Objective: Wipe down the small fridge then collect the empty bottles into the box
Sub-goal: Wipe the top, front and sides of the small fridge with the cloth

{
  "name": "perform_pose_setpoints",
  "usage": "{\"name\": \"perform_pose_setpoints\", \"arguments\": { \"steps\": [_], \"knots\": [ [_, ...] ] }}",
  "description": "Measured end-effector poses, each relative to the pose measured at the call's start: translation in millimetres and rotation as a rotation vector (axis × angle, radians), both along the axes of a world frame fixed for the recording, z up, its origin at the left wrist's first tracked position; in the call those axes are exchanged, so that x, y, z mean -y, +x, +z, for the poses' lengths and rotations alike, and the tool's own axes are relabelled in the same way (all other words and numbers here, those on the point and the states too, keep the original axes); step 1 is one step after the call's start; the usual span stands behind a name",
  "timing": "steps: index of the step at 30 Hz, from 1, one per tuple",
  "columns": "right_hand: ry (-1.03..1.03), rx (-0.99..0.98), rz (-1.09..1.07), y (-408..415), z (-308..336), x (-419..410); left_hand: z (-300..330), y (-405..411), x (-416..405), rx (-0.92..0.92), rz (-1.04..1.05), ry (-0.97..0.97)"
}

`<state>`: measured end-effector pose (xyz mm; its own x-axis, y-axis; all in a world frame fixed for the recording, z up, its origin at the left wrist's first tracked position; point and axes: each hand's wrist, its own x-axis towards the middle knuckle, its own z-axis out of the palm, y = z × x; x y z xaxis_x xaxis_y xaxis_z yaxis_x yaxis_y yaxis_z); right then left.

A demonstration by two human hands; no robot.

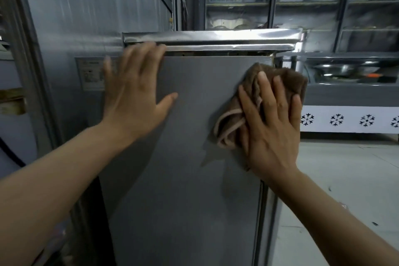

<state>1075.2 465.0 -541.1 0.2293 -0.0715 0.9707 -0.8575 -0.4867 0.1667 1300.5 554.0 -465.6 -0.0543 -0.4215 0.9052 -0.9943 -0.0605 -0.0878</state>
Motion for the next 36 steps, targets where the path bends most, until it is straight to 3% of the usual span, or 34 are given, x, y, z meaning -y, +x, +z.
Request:
{"name": "perform_pose_setpoints", "arguments": {
  "steps": [3,8,11,13,17,20,25,27,29,33,36],
  "knots": [
    [-0.007,-0.055,0.087,10.6,-35.6,-1.8,0.8,38.8,-14.3,-0.126,0.096,0.013],
    [0.08,-0.46,0.102,15.7,-128.0,-14.2,-2.9,59.1,-21.2,-0.069,0.133,0.023],
    [0.063,-0.55,0.103,15.4,-123.9,-15.8,-4.6,59.9,-18.9,-0.062,0.116,0.019],
    [0.018,-0.5,0.108,23.4,-92.8,-14.7,-6.2,61.9,-18.5,-0.06,0.103,0.014],
    [-0.005,-0.194,0.111,59.4,-21.3,-13.5,-6.2,63.5,-16.3,-0.057,0.075,-0.005],
    [-0.011,-0.114,0.13,81.5,-29.6,-17.5,-7.6,65.0,-15.1,-0.05,0.08,-0.007],
    [0.002,-0.664,0.187,90.8,-117.4,-29.2,-6.4,66.5,-18.6,-0.062,0.08,0.033],
    [0.004,-0.764,0.172,89.6,-116.1,-31.3,-1.6,71.9,-22.9,-0.03,0.053,0.083],
    [-0.032,-0.739,0.183,92.0,-90.9,-32.5,3.1,84.8,-29.5,0.038,0.039,0.129],
    [-0.041,-0.435,0.194,118.9,-14.6,-30.2,3.2,111.9,-41.4,-0.026,0.042,0.12],
    [-0.033,-0.312,0.189,147.6,-6.4,-34.3,0.4,118.7,-41.3,0.001,0.005,0.151]
  ]
}}
